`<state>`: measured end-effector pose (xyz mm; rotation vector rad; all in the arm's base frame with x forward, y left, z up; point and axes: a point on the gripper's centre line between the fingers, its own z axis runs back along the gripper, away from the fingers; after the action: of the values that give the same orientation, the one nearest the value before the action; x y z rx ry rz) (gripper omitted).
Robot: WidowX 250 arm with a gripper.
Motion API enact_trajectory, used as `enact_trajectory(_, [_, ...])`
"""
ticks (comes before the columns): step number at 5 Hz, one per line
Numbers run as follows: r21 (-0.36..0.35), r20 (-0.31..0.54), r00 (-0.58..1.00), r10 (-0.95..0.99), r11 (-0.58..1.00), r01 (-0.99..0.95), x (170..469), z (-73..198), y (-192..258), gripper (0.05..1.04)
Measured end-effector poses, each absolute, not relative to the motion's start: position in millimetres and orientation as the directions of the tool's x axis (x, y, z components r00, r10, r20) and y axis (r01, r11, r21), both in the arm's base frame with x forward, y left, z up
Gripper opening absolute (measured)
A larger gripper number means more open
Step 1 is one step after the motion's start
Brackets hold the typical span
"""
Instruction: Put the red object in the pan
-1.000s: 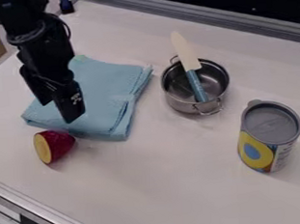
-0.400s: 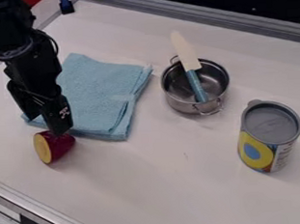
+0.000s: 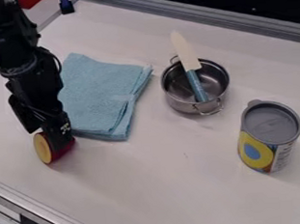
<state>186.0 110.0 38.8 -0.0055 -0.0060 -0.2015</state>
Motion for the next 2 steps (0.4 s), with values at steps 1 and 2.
enact_trajectory(1, [0.006,-0.01,0.976,-0.216,0.976,0.216,183.3,30.0,109.6,0.999])
enact_trajectory(2, [0.033,-0.004,0.979,-0.205,0.978,0.205,179.7,21.9,107.2,0.999])
